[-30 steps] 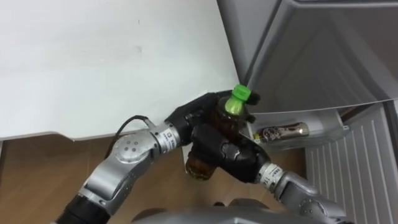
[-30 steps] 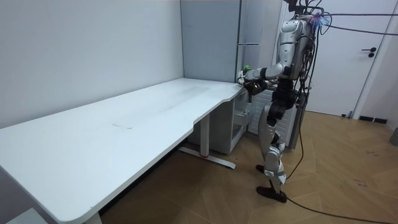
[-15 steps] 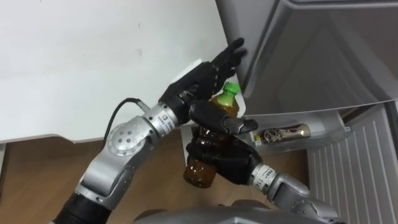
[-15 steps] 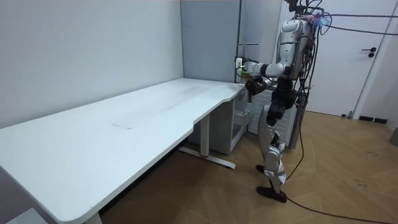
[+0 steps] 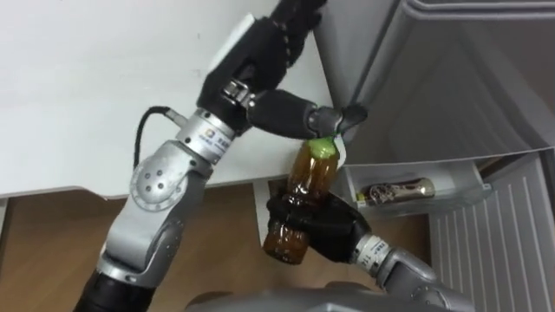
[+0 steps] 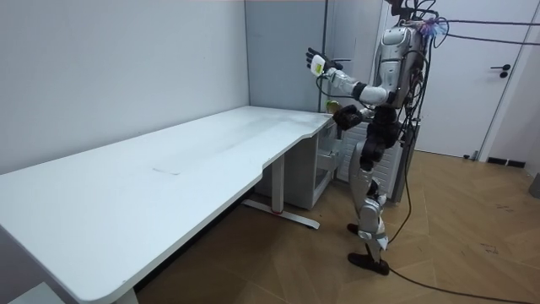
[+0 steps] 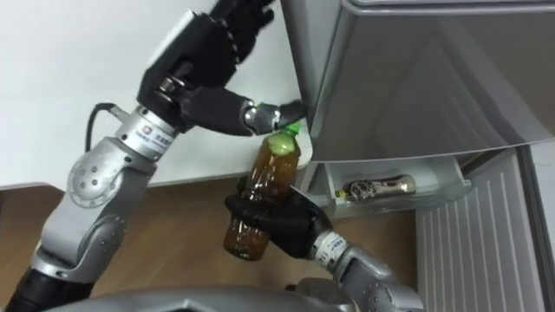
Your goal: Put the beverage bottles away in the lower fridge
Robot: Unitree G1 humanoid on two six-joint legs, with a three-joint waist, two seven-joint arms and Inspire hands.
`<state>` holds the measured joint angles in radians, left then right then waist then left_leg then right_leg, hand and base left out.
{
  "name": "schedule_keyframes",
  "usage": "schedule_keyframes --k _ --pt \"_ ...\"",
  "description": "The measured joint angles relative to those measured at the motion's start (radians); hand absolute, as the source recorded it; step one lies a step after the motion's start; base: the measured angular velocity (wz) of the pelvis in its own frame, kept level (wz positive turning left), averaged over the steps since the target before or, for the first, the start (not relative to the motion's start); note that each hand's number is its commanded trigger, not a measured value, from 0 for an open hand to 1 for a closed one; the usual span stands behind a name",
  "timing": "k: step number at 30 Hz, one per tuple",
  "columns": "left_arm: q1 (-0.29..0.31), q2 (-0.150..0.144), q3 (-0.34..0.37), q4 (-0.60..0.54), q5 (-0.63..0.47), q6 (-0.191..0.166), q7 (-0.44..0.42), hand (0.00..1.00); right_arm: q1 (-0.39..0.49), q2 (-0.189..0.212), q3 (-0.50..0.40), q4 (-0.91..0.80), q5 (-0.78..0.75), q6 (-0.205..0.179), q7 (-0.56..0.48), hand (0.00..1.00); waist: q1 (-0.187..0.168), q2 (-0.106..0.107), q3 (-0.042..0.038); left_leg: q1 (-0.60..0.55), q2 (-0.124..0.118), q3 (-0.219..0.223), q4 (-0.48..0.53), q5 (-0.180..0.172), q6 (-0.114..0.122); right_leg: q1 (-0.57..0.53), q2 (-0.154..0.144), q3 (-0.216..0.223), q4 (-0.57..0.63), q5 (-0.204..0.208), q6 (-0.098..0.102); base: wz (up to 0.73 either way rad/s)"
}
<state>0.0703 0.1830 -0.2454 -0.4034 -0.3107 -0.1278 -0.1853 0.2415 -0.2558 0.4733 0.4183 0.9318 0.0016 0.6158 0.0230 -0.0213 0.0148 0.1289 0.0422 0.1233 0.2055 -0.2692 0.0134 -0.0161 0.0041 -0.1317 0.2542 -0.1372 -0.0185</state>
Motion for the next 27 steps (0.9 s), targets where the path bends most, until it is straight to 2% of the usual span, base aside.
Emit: schedule_keyframes --k 2,5,6,8,10,11,13,14,16,18,21,24,26,27 --pt "0.001 0.001 0.043 -0.02 0.002 -0.018 0.029 0.0 0.028 0.001 -0.032 0.0 0.001 0.0 0.0 1.0 0.013 0.001 0.0002 0.01 0.0 -0.005 -0.003 0.0 0.0 0.014 0.0 -0.004 -0.003 -0.001 0.002 0.06" --pt "0.029 0.005 0.143 -0.068 0.066 -0.04 0.125 0.0 0.071 0.006 -0.109 -0.003 -0.024 -0.002 0.0 1.0 0.037 0.005 -0.0006 0.024 -0.001 -0.013 -0.011 0.0 0.001 0.031 0.001 -0.006 -0.015 -0.002 0.003 0.05" --pt "0.052 0.005 0.181 -0.099 0.1 -0.048 0.176 0.0 0.094 0.006 -0.142 -0.009 -0.042 -0.004 -0.001 1.0 0.041 0.007 -0.0028 0.025 -0.001 -0.022 -0.011 0.0 0.001 0.036 0.001 -0.011 -0.017 -0.002 0.004 0.14" --pt "0.071 0.004 0.244 -0.122 0.155 -0.09 0.26 0.0 0.128 0.004 -0.175 -0.029 -0.073 -0.009 -0.002 1.0 0.066 0.011 -0.0046 0.035 -0.002 -0.023 -0.015 0.0 0.0 0.036 0.001 -0.012 -0.016 -0.003 0.004 0.05" --pt "0.098 -0.007 0.346 -0.136 0.285 -0.134 0.372 0.0 0.172 0.018 -0.224 -0.047 -0.111 -0.022 -0.001 1.0 0.093 0.021 -0.0103 0.035 -0.002 -0.027 -0.014 0.0 0.0 0.04 0.0 -0.018 -0.019 -0.003 0.004 0.03" --pt "0.1 -0.007 0.37 -0.136 0.311 -0.141 0.401 0.0 0.18 0.019 -0.231 -0.047 -0.113 -0.027 -0.001 1.0 0.095 0.022 -0.011 0.037 -0.002 -0.031 -0.014 0.0 0.001 0.042 -0.002 -0.021 -0.018 -0.003 0.005 0.12" --pt "0.11 -0.006 0.458 -0.136 0.375 -0.17 0.528 0.0 0.215 0.016 -0.262 -0.048 -0.117 -0.028 -0.001 1.0 0.111 0.027 -0.0122 0.051 -0.001 -0.044 -0.017 0.0 0.001 0.067 -0.004 -0.03 -0.034 -0.005 0.007 0.15" --pt "0.118 -0.005 0.484 -0.135 0.392 -0.179 0.56 0.0 0.227 0.017 -0.272 -0.048 -0.118 -0.029 -0.001 1.0 0.116 0.03 -0.0126 0.059 -0.001 -0.044 -0.019 0.0 0.001 0.072 -0.004 -0.03 -0.036 -0.005 0.008 0.09" --pt "0.158 -0.005 0.6 -0.135 0.433 -0.206 0.685 0.0 0.274 0.017 -0.328 -0.047 -0.141 -0.029 -0.003 1.0 0.136 0.04 -0.0189 0.078 -0.004 -0.044 -0.031 0.0 0.001 0.085 -0.006 -0.029 -0.031 -0.014 0.013 0.0" --pt "0.186 -0.005 0.68 -0.133 0.426 -0.229 0.776 0.0 0.302 0.017 -0.374 -0.047 -0.152 -0.029 -0.008 1.0 0.148 0.042 -0.0246 0.089 -0.006 -0.045 -0.038 0.0 0.001 0.086 -0.006 -0.026 -0.029 -0.017 0.014 -0.05" --pt "0.219 0.009 0.788 -0.107 0.375 -0.242 0.913 0.0 0.332 0.015 -0.43 -0.056 -0.152 -0.029 -0.047 1.0 0.173 0.044 -0.0253 0.093 -0.007 -0.045 -0.038 0.0 0.002 0.088 -0.007 -0.026 -0.029 -0.019 0.012 -0.04" --pt "0.271 0.045 0.87 -0.034 0.336 -0.245 1.025 0.0 0.333 0.015 -0.445 -0.061 -0.148 -0.027 -0.09 1.0 0.185 0.048 -0.0258 0.098 -0.004 -0.046 -0.038 0.0 0.002 0.094 -0.004 -0.025 -0.034 -0.018 0.01 0.0" --pt "0.303 0.085 0.906 0.044 0.255 -0.246 1.09 0.0 0.346 0.016 -0.448 -0.079 -0.148 -0.022 -0.127 1.0 0.2 0.055 -0.0263 0.113 -0.01 -0.048 -0.043 0.0 0.001 0.105 -0.005 -0.026 -0.031 -0.023 0.008 0.0" --pt "0.305 0.095 0.914 0.064 0.224 -0.245 1.106 0.0 0.353 0.016 -0.448 -0.088 -0.148 -0.021 -0.136 1.0 0.2 0.057 -0.0261 0.112 -0.01 -0.051 -0.044 0.0 0.001 0.105 -0.004 -0.027 -0.031 -0.023 0.008 0.08"
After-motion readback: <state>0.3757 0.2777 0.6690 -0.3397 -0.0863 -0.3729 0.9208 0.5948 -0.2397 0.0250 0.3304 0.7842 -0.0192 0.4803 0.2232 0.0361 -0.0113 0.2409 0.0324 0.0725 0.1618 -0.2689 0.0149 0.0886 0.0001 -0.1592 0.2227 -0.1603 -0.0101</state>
